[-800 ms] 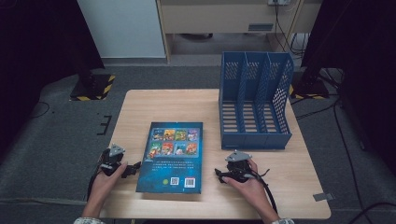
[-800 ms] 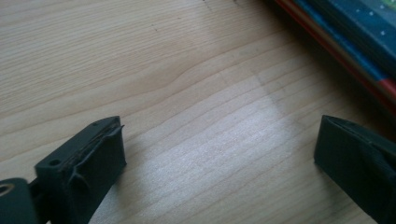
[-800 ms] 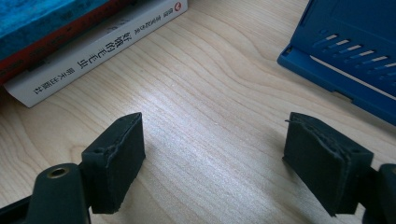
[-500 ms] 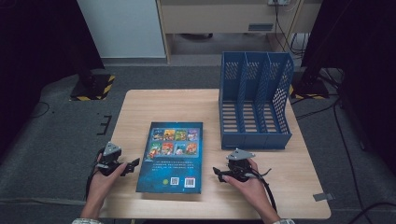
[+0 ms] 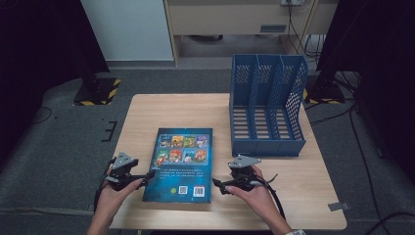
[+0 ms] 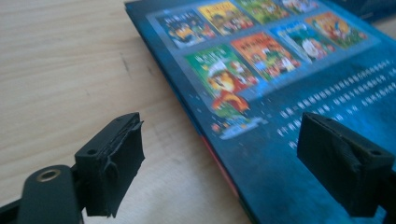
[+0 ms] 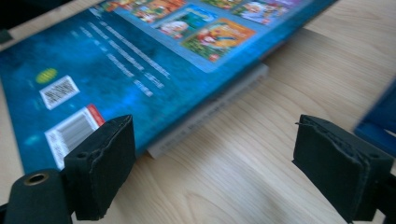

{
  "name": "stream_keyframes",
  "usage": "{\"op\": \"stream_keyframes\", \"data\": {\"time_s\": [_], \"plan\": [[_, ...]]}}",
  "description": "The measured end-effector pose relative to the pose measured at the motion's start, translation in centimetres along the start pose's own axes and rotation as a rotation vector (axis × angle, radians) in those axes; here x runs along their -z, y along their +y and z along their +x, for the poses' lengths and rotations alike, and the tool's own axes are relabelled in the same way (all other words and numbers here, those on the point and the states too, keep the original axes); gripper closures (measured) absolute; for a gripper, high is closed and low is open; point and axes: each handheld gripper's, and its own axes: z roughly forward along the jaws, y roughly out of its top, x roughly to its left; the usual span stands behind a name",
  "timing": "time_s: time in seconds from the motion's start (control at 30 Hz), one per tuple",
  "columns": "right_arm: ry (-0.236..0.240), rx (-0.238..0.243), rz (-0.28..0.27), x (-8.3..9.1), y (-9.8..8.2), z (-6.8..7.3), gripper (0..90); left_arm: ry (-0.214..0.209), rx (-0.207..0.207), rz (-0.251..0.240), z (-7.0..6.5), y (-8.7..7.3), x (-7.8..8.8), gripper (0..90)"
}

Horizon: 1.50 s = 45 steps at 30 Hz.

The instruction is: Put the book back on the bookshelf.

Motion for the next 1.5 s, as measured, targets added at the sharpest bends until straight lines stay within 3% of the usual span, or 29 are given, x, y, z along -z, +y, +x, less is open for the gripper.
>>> {"op": "stream_keyframes", "data": {"time_s": [0.3,0.4,0.73,0.9,1.13,1.47,1.5], "plan": [[0.066,-0.015,0.005,-2.2,0.8,1.0,11.6,-0.033,-0.008,0.027,-1.1,-0.2,-0.8,11.7],[0.096,-0.036,0.008,-3.0,1.3,1.1,10.3,-0.039,0.007,0.025,-1.2,-0.2,-1.1,10.6],[0.108,-0.042,0.029,-4.6,1.8,1.2,9.0,-0.056,-0.016,0.067,-1.6,-0.3,-1.6,12.3],[0.104,-0.058,0.046,-5.3,1.6,0.5,8.6,-0.073,-0.003,0.067,-1.5,-0.4,-1.7,14.0],[0.151,-0.117,0.033,-6.5,1.7,-0.2,8.7,-0.088,-0.004,0.066,-1.5,-0.5,-1.8,16.4],[0.144,-0.123,0.029,-7.6,2.6,-1.4,8.6,-0.092,-0.015,0.064,-1.4,-0.5,-1.9,15.3],[0.142,-0.131,0.025,-7.7,2.6,-1.6,8.7,-0.085,-0.012,0.062,-1.4,-0.5,-2.0,10.8]]}}
